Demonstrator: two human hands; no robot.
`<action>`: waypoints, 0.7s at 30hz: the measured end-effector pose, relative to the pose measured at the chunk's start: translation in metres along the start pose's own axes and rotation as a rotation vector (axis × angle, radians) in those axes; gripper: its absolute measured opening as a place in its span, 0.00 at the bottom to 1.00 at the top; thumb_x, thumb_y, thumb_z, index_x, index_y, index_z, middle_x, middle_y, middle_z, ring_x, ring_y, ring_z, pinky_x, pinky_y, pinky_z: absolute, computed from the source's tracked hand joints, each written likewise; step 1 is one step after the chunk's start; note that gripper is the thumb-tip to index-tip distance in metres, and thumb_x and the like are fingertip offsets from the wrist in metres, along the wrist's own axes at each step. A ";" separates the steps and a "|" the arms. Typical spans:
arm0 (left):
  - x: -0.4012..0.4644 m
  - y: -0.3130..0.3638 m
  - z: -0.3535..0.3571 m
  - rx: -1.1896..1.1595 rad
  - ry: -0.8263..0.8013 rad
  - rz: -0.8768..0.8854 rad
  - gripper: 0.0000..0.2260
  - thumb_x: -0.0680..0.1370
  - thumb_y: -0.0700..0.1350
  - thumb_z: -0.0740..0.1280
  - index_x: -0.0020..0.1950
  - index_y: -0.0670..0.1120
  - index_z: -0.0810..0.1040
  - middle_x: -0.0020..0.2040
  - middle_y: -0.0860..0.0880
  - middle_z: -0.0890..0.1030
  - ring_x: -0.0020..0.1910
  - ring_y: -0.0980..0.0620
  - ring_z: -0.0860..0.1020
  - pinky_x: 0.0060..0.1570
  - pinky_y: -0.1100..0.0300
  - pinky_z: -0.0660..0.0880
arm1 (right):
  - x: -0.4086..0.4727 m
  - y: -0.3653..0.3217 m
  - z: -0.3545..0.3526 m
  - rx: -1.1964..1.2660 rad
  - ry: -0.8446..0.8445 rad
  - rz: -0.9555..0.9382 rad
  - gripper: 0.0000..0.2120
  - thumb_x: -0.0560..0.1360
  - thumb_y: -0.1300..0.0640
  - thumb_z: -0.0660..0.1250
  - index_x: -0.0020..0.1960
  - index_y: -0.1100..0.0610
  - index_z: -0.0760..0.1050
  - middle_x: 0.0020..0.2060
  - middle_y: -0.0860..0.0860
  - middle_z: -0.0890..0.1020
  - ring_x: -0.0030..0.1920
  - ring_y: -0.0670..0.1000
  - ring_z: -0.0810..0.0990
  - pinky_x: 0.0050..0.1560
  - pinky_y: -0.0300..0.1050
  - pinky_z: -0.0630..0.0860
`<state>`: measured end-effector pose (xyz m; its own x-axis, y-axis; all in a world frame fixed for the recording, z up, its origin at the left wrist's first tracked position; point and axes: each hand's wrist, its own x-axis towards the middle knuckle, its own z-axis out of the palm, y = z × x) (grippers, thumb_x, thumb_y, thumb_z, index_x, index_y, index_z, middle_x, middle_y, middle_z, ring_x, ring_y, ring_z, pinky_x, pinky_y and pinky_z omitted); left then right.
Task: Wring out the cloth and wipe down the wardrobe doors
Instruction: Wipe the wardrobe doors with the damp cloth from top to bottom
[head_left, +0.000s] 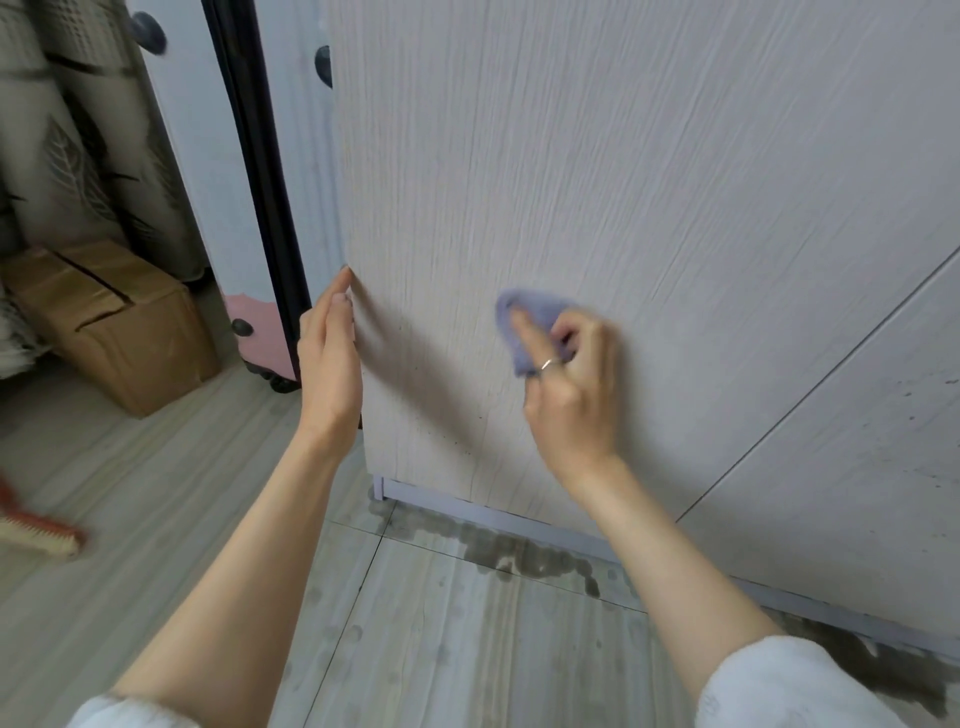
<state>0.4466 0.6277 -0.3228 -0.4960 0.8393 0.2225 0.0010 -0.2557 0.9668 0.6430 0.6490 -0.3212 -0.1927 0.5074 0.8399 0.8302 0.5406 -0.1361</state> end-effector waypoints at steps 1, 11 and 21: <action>0.000 0.000 -0.001 0.005 -0.004 0.000 0.19 0.81 0.54 0.51 0.71 0.55 0.66 0.70 0.49 0.69 0.70 0.54 0.65 0.71 0.48 0.61 | -0.022 0.001 0.009 -0.044 -0.109 -0.121 0.14 0.79 0.57 0.57 0.57 0.56 0.80 0.45 0.50 0.66 0.43 0.49 0.64 0.39 0.38 0.68; 0.000 0.010 -0.008 -0.010 -0.048 -0.051 0.17 0.83 0.51 0.50 0.70 0.56 0.68 0.69 0.50 0.69 0.66 0.57 0.70 0.66 0.55 0.68 | -0.013 -0.011 0.011 -0.039 -0.027 -0.271 0.20 0.69 0.67 0.58 0.55 0.57 0.81 0.43 0.53 0.66 0.40 0.54 0.65 0.30 0.43 0.65; 0.001 0.019 -0.014 -0.102 -0.070 -0.105 0.15 0.83 0.53 0.50 0.64 0.56 0.72 0.64 0.49 0.74 0.58 0.60 0.74 0.55 0.62 0.72 | -0.057 -0.035 0.060 -0.186 -0.234 -0.364 0.13 0.69 0.65 0.61 0.43 0.55 0.83 0.41 0.52 0.77 0.41 0.53 0.66 0.34 0.45 0.69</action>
<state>0.4342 0.6173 -0.3060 -0.4268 0.8945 0.1327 -0.1371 -0.2091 0.9682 0.5939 0.6413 -0.3957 -0.5836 0.4563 0.6717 0.7624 0.5925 0.2600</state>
